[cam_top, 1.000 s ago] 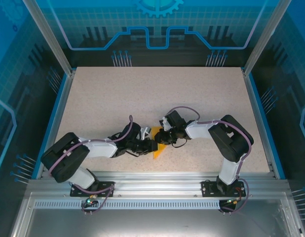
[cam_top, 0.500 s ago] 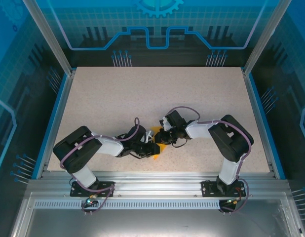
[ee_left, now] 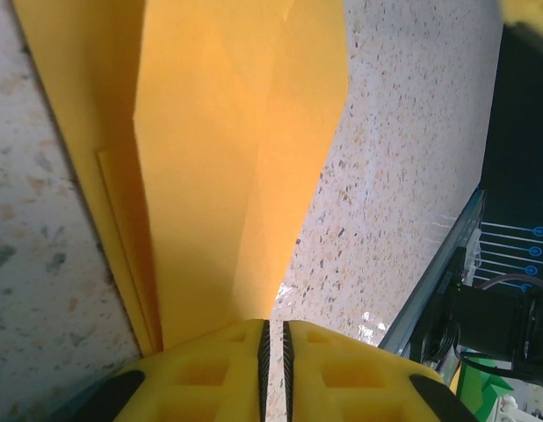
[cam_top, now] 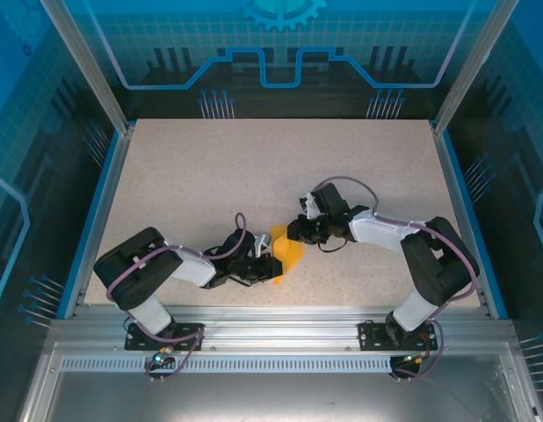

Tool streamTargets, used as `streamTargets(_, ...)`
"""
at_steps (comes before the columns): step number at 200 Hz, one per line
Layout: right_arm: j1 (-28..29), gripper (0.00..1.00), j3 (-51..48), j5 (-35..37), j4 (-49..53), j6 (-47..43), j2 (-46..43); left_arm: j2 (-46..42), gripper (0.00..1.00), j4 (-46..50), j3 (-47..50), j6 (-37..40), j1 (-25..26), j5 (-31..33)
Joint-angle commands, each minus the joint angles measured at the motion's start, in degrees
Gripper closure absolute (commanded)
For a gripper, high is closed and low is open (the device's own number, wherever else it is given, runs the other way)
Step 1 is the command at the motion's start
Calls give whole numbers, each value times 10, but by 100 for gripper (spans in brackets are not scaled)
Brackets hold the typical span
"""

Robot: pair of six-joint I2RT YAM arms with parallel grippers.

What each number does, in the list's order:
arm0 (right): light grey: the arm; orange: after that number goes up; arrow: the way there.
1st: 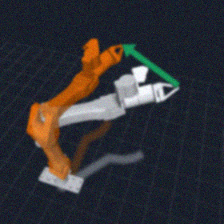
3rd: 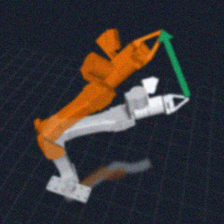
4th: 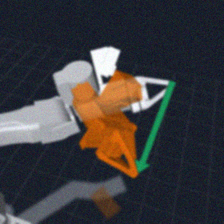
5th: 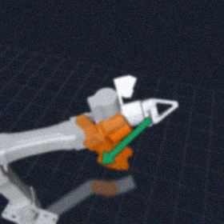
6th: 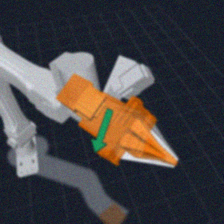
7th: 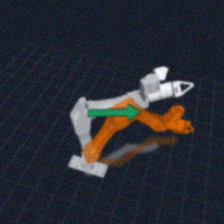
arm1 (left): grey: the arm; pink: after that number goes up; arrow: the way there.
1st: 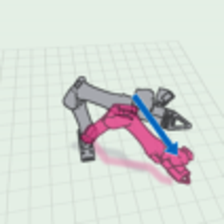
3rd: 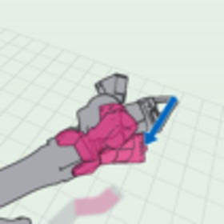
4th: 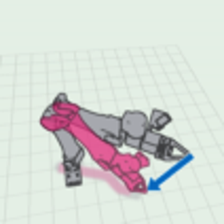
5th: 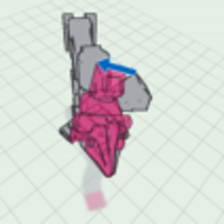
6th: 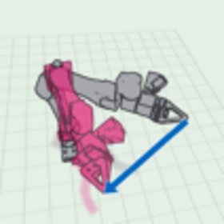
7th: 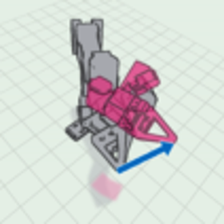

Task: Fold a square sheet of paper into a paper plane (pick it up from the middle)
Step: Fourth fold the wing at the center of the table.

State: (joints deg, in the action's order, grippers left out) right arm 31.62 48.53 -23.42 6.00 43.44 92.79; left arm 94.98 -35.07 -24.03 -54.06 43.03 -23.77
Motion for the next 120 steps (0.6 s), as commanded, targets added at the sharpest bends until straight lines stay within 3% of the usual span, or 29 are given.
streamTargets(1, 12, 84, -19, -16, 5, -5, 5, 27, 84, 96, 19, 1, 18, 15)
streamTargets(62, 54, 90, -1, -22, -35, 10, 92, 41, 85, 98, 11, 0, 25, 13)
streamTargets(120, 3, 89, 34, -21, -30, -13, 149, 41, 88, 133, 23, -1, 31, 27)
